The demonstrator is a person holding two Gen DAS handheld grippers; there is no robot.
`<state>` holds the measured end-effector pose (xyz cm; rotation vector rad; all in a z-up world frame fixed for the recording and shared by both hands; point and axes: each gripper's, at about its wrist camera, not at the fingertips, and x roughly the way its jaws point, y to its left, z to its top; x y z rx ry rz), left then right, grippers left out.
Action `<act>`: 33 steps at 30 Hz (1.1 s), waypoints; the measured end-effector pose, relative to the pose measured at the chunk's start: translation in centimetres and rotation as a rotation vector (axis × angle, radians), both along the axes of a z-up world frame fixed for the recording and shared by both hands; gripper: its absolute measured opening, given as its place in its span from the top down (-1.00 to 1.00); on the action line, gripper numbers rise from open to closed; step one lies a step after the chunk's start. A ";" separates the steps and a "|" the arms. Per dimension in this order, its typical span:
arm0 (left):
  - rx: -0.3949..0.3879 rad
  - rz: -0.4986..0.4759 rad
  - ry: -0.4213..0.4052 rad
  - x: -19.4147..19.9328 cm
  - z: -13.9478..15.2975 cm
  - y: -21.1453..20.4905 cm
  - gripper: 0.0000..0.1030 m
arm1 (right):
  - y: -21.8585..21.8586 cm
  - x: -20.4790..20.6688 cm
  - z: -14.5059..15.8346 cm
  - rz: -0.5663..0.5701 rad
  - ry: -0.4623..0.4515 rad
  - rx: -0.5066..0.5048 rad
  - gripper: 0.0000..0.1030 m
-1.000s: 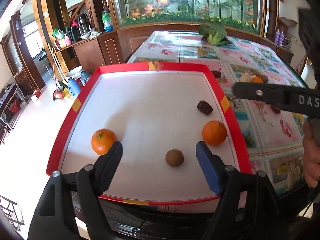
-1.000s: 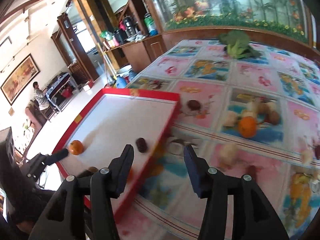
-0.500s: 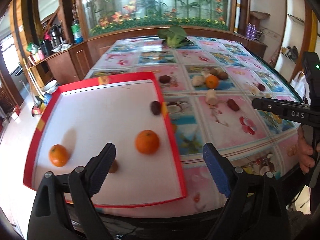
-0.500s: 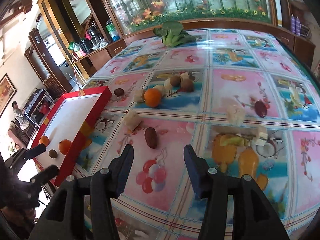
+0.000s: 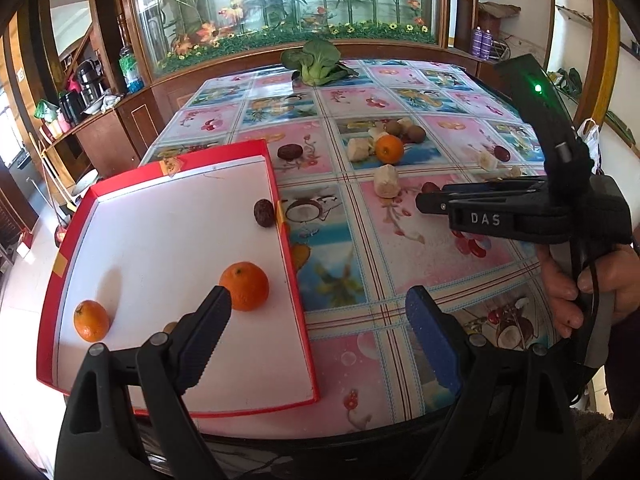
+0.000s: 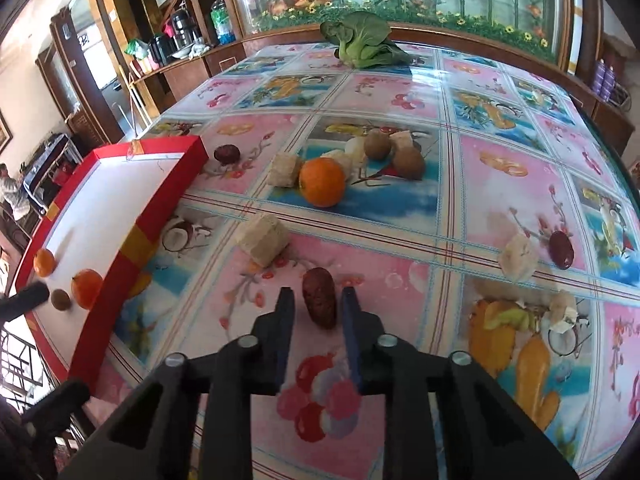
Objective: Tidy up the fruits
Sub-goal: 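Grasp another dark red date with the right tool while the left tool approaches a white cube, then close the left tool on the white cube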
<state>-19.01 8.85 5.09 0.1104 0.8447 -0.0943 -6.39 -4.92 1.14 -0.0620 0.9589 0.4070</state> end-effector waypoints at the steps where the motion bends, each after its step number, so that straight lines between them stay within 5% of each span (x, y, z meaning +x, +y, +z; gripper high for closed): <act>1: 0.003 -0.003 -0.001 0.2 0.1 -0.1 -0.73 | -0.3 0.0 0.0 0.004 0.001 -0.002 0.72; 10: 0.026 -0.062 -0.003 3.6 0.9 -2.6 -0.73 | -6.3 -1.0 0.1 -0.054 -0.001 -0.006 0.71; 23: -0.007 -0.049 0.125 13.3 -2.1 -6.1 -0.72 | -10.2 -2.8 0.0 -0.083 -0.007 0.089 0.71; 27: -0.041 -0.055 0.155 14.5 -2.8 -6.3 -0.42 | -10.5 -2.7 -0.1 -0.084 0.006 0.128 0.71; 29: -0.033 -0.047 0.177 14.8 -3.4 -6.4 -0.08 | -10.5 -2.7 -0.1 -0.083 0.007 0.132 0.71; 33: -0.046 -0.073 0.166 14.3 -3.5 -6.6 0.16 | -10.3 -2.9 0.0 -0.082 0.002 0.115 0.71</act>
